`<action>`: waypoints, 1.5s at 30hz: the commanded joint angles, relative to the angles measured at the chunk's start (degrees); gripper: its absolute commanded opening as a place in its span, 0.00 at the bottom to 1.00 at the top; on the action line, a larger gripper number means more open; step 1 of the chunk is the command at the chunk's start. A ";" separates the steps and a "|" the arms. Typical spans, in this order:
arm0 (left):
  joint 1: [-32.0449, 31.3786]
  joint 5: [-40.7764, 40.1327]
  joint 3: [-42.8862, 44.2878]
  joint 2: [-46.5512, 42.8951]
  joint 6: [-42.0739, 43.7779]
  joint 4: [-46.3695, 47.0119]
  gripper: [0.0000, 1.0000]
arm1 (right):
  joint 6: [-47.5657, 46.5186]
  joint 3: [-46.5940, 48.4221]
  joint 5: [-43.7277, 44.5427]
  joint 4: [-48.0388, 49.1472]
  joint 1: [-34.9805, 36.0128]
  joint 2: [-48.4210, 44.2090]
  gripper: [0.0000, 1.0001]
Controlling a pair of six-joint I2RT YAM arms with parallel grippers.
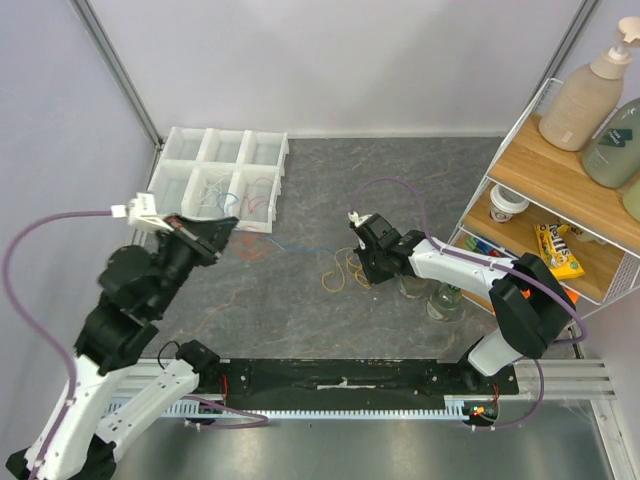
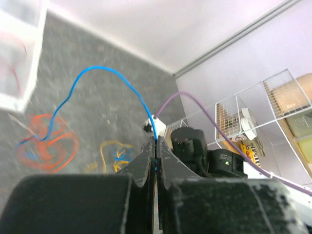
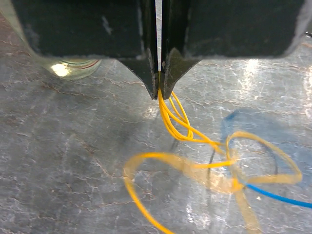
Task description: Untangle the cables
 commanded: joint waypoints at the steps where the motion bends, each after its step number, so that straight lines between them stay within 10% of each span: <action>1: 0.15 -3.27 14.08 0.59 27.49 -5.47 0.02 | 0.11 -1.04 4.46 -0.79 0.21 0.68 0.00; 10: 0.24 -3.53 52.15 16.05 53.70 -6.19 0.02 | 1.43 -2.71 4.91 0.17 0.21 1.21 0.00; 18: 0.24 -3.71 66.59 25.38 53.13 -2.49 0.02 | -0.58 -1.14 2.28 -0.35 0.21 0.86 0.00; 26: 0.24 -9.41 55.64 25.30 34.06 -2.31 0.02 | -3.66 6.60 0.78 -4.13 0.21 -0.72 0.09; 35: 0.15 -11.80 43.94 23.19 15.34 -7.41 0.02 | -7.27 16.96 -6.95 -7.12 0.21 -6.87 0.77; 45: 0.15 -4.68 27.75 17.65 -7.18 -6.45 0.02 | 5.80 22.16 -28.31 13.95 1.53 -10.58 0.86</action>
